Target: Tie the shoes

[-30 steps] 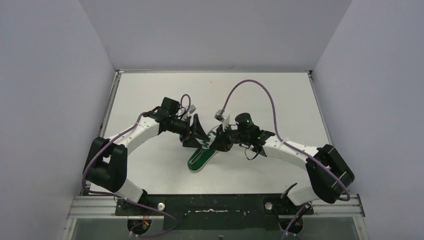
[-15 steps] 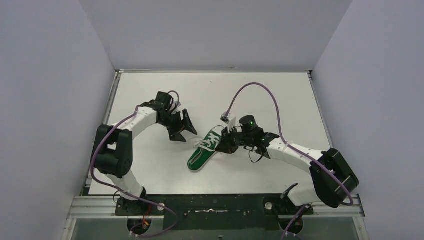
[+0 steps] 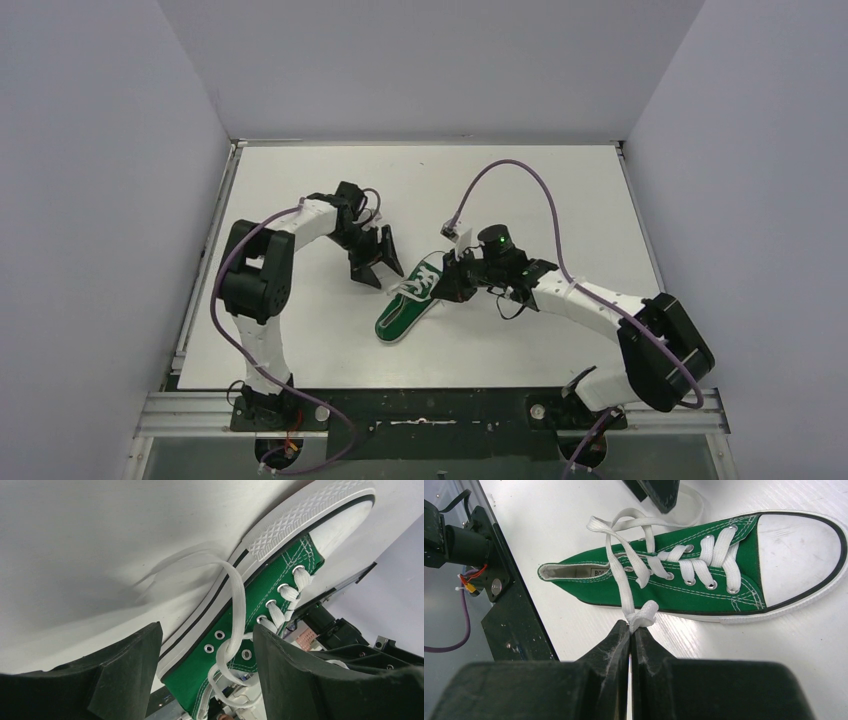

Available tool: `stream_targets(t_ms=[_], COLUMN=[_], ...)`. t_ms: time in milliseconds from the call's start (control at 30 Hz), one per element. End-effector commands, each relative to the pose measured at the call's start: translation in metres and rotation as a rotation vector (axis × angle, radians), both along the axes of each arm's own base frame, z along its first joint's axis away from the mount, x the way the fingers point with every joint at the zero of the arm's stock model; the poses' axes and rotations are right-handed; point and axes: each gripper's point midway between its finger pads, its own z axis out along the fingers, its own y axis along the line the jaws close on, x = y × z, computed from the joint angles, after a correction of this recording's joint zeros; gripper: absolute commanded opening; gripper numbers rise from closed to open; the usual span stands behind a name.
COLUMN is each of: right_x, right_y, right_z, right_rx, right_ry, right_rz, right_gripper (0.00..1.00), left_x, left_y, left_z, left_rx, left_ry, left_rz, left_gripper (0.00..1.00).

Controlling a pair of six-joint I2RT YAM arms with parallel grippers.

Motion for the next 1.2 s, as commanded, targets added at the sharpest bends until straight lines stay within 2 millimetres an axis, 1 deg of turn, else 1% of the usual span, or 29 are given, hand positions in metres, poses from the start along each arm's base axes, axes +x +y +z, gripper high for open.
stream_targets(t_ms=[0,67,167,200,300,367,400,433,467,533,600,633,700,833,900,933,967,1033,1133,1167], right_x=[0.017,0.017,0.017,0.017,0.017,0.016,0.017,0.018,0.019,0.019,0.019,0.018,0.018,0.019,0.019,0.019,0.019,0.018,0.017,0.016], right_y=[0.013,0.013,0.011,0.010,0.002,-0.009,-0.015,-0.020,-0.026,-0.034,-0.038,-0.041,-0.046,-0.052,-0.054,-0.054,-0.054,-0.053,-0.054,-0.053], right_z=[0.021,0.023,0.025,0.025,0.022,0.015,0.013,0.012,0.010,0.012,0.013,0.013,0.012,0.011,0.012,0.012,0.012,0.014,0.016,0.016], right_rx=[0.049,0.051,0.050,0.046,0.026,-0.014,-0.029,-0.041,-0.049,-0.053,-0.055,-0.060,-0.068,-0.075,-0.080,-0.080,-0.079,-0.074,-0.075,-0.074], right_ry=[-0.070,-0.071,-0.073,-0.075,-0.074,-0.057,-0.051,-0.044,-0.036,-0.028,-0.023,-0.020,-0.017,-0.010,-0.010,-0.006,-0.005,-0.004,-0.003,-0.004], right_rz=[0.003,0.001,-0.006,-0.010,-0.032,-0.058,-0.075,-0.094,-0.113,-0.140,-0.156,-0.161,-0.169,-0.170,-0.157,-0.150,-0.147,-0.132,-0.114,-0.108], right_gripper=[0.00,0.00,0.00,0.00,0.00,0.00,0.00,0.00,0.00,0.00,0.00,0.00,0.00,0.00,0.00,0.00,0.00,0.00,0.00,0.00], left_x=[-0.008,-0.009,-0.007,-0.008,-0.002,0.004,0.005,0.005,0.002,-0.006,-0.016,-0.018,-0.024,-0.036,-0.047,-0.050,-0.051,-0.051,-0.040,-0.036], left_y=[-0.021,-0.028,-0.040,-0.041,-0.033,-0.026,-0.021,-0.016,-0.014,-0.011,-0.011,-0.012,-0.016,-0.042,-0.060,-0.067,-0.070,-0.065,-0.043,-0.036], left_z=[0.004,-0.001,-0.002,-0.004,-0.003,0.007,0.013,0.019,0.024,0.029,0.029,0.033,0.031,0.032,0.032,0.033,0.033,0.036,0.046,0.048], left_rx=[-0.067,-0.078,-0.104,-0.094,-0.074,-0.064,-0.050,-0.040,-0.040,-0.047,-0.067,-0.084,-0.107,-0.174,-0.191,-0.189,-0.180,-0.139,-0.094,-0.091], left_ry=[0.052,0.071,0.073,0.076,0.050,0.002,-0.023,-0.043,-0.057,-0.062,-0.063,-0.072,-0.064,-0.071,-0.065,-0.069,-0.076,-0.101,-0.172,-0.190], left_rz=[-0.038,-0.047,-0.062,-0.069,-0.057,-0.044,-0.041,-0.037,-0.034,-0.031,-0.012,0.016,0.060,0.110,0.092,0.081,0.073,0.071,0.101,0.110], left_gripper=[0.63,0.56,0.42,0.36,0.17,0.09,0.03,0.01,0.01,0.05,0.03,0.01,0.00,0.04,0.05,0.06,0.08,0.11,0.11,0.13])
